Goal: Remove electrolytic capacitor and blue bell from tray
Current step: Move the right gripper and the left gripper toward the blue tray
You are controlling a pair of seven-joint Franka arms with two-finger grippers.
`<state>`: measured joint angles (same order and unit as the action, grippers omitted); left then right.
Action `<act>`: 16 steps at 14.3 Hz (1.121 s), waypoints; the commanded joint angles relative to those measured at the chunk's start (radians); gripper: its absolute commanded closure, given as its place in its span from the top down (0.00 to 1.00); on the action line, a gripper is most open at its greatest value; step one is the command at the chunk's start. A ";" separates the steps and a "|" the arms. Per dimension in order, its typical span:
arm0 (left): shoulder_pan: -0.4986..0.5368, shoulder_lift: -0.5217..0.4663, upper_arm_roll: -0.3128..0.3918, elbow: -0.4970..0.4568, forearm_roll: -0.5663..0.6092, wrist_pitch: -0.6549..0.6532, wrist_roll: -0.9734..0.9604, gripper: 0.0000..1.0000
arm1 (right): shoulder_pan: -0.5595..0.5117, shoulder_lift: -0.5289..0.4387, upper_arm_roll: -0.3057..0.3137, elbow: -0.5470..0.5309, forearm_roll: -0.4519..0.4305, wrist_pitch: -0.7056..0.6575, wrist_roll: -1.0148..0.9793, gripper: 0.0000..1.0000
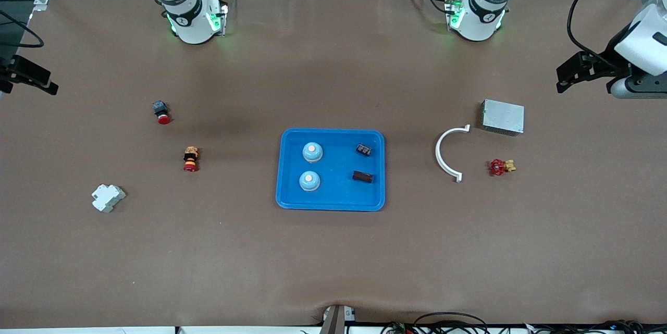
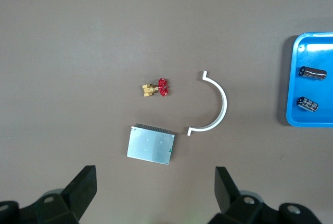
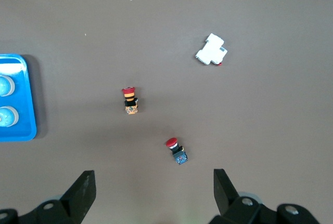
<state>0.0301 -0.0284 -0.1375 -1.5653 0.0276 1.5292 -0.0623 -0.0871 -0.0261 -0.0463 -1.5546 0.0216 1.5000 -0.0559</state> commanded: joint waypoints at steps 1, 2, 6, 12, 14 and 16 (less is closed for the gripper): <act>0.004 0.010 -0.004 0.024 0.005 -0.015 -0.004 1.00 | -0.043 -0.015 0.019 -0.004 -0.008 0.016 0.002 1.00; 0.004 0.010 -0.004 0.024 0.005 -0.015 -0.004 1.00 | -0.054 -0.012 0.020 -0.002 -0.008 0.019 -0.004 1.00; 0.004 0.013 -0.002 0.025 0.005 -0.015 -0.004 1.00 | -0.057 -0.015 0.019 -0.002 -0.008 0.029 -0.004 1.00; -0.007 0.060 -0.007 0.022 0.055 -0.014 0.019 1.00 | -0.056 -0.021 0.020 -0.010 -0.002 0.031 -0.005 1.00; -0.021 0.116 -0.014 0.021 0.054 -0.009 -0.002 1.00 | -0.056 -0.031 0.020 -0.015 -0.002 0.029 -0.002 1.00; -0.041 0.151 -0.017 0.011 0.052 0.015 -0.043 1.00 | -0.054 -0.035 0.022 -0.024 0.000 0.031 0.005 1.00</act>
<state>0.0075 0.0817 -0.1482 -1.5687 0.0669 1.5340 -0.0695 -0.1240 -0.0296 -0.0424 -1.5539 0.0217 1.5279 -0.0572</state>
